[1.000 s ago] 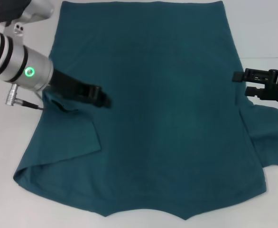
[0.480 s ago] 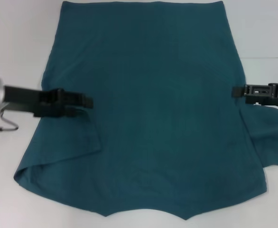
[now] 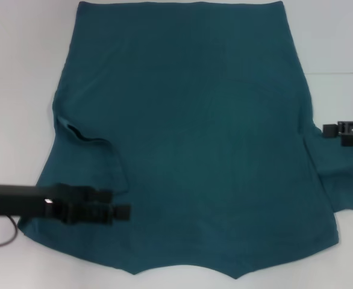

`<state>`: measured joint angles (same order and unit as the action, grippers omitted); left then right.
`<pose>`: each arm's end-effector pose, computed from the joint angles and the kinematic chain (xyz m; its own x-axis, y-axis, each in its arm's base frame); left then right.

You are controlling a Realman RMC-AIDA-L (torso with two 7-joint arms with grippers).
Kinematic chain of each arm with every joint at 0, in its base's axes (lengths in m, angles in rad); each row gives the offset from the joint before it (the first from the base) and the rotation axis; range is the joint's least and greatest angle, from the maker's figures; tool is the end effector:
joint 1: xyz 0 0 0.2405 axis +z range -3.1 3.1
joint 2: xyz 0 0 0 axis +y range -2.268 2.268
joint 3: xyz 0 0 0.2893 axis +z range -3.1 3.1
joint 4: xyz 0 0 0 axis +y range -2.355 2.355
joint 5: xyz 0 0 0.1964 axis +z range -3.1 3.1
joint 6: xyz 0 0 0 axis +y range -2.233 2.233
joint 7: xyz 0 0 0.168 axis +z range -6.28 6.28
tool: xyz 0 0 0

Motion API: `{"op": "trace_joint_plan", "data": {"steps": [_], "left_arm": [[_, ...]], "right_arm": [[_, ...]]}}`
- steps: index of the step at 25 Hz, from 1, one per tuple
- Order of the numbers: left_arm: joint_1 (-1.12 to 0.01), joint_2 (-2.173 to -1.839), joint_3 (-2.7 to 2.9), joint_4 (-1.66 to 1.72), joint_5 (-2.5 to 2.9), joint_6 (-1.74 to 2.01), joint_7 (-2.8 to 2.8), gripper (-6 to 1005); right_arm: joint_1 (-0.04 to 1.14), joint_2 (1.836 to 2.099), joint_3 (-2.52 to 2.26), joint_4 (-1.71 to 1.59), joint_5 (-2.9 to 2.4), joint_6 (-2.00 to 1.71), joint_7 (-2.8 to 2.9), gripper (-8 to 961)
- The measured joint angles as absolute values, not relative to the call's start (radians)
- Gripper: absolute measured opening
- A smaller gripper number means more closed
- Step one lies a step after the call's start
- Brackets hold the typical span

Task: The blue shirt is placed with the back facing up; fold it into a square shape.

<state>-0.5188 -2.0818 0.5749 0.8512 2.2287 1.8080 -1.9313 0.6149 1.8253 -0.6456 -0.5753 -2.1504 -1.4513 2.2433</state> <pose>-0.2753 0.3147 -0.0114 0.5726 0.7355 0.3622 0.7524 -0.6469 0.1243 0.3225 0.3945 0.0599 0.2710 -0.8443 -0.4623 -0.9572 -0.2868 -0.0374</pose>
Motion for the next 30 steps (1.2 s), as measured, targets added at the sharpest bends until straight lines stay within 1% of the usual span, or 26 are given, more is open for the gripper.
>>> {"op": "trace_joint_plan", "data": {"steps": [1, 2, 3, 4, 9, 16, 18, 25, 30], "left_arm": [[-0.51, -2.096, 0.574, 0.851, 2.228, 1.807, -1.867, 952], [-0.502, -2.11, 0.571, 0.851, 2.228, 1.8, -1.817, 952], [-0.498, -2.116, 0.569, 0.851, 2.228, 1.791, -1.795, 952], [-0.495, -2.122, 0.567, 0.851, 2.227, 1.782, -1.782, 952], [-0.497, -2.125, 0.559, 0.844, 2.219, 1.738, -1.808, 952], [-0.501, -2.136, 0.555, 0.843, 2.206, 1.691, -1.828, 952], [-0.504, -2.138, 0.555, 0.843, 2.204, 1.683, -1.828, 952], [-0.509, -2.139, 0.555, 0.841, 2.194, 1.656, -1.831, 951], [-0.51, -2.142, 0.555, 0.841, 2.193, 1.64, -1.832, 951]], "right_arm": [[0.609, 1.824, -0.646, -0.582, -2.153, -1.452, 2.246, 913], [0.604, 1.822, -0.647, -0.588, -2.158, -1.453, 2.248, 912], [0.597, 1.816, -0.647, -0.595, -2.181, -1.454, 2.261, 911], [0.597, 1.816, -0.647, -0.595, -2.181, -1.454, 2.261, 911], [0.58, 1.795, -0.645, -0.62, -2.262, -1.455, 2.344, 907], [0.55, 1.796, -0.613, -0.655, -2.289, -1.431, 2.414, 902], [0.55, 1.803, -0.612, -0.651, -2.307, -1.402, 2.413, 901], [0.554, 1.851, -0.61, -0.637, -2.32, -1.302, 2.405, 896], [0.573, 1.864, -0.616, -0.613, -2.321, -1.27, 2.404, 893]]}}
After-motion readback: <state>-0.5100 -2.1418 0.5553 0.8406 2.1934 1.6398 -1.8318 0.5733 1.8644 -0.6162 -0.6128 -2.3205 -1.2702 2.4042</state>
